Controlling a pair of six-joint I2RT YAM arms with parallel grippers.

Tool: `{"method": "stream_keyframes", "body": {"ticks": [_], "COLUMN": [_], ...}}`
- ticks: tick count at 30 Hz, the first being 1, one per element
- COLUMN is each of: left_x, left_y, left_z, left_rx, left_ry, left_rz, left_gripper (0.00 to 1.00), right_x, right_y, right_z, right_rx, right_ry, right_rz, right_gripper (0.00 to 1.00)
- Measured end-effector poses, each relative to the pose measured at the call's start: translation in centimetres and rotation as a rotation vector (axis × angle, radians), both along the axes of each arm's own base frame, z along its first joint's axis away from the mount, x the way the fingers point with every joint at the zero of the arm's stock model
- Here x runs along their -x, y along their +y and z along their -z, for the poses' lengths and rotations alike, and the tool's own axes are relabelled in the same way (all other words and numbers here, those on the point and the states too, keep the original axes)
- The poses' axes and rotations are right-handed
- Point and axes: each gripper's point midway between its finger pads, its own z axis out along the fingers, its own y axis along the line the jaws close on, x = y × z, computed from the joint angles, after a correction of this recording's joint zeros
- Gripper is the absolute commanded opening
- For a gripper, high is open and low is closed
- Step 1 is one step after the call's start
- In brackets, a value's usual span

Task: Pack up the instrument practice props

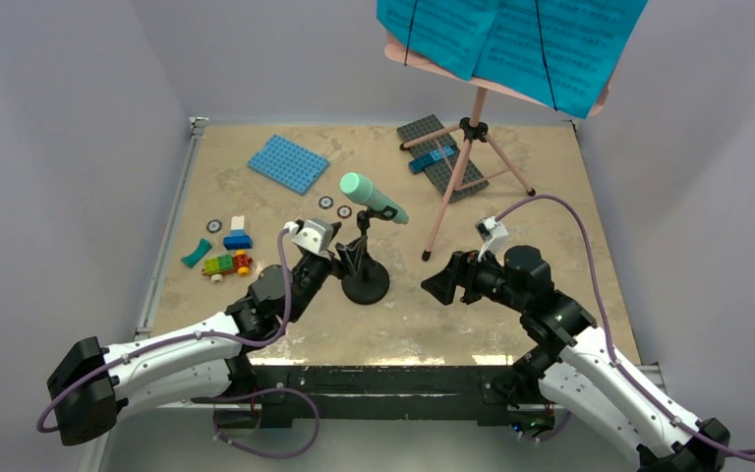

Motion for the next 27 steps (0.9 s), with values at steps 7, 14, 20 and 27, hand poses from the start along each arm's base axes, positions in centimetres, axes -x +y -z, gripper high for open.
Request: {"method": "stream_keyframes", "body": {"ticks": [7, 14, 20, 27], "left_x": [1.2, 3.0, 4.2, 4.2], "left_y": [1.7, 4.0, 2.5, 0.5], "left_z": [-2.3, -2.7, -2.4, -0.5], "left_rx": [0.059, 0.107, 0.053, -0.005], "left_ry": [0.0, 0.051, 0.078, 0.191], "left_rz": [-0.001, 0.005, 0.147, 0.283], "left_gripper": [1.0, 1.0, 1.0, 1.0], "right_x": [0.3, 0.2, 0.0, 0.5], "right_y": [-0.2, -0.5, 0.2, 1.5], "right_z": [0.5, 0.0, -0.9, -0.3], "right_rx": [0.02, 0.047, 0.001, -0.015], "right_ry": [0.02, -0.007, -0.047, 0.001], "right_rz": [-0.002, -0.008, -0.029, -0.101], "right_gripper": [0.87, 0.96, 0.97, 0.95]}}
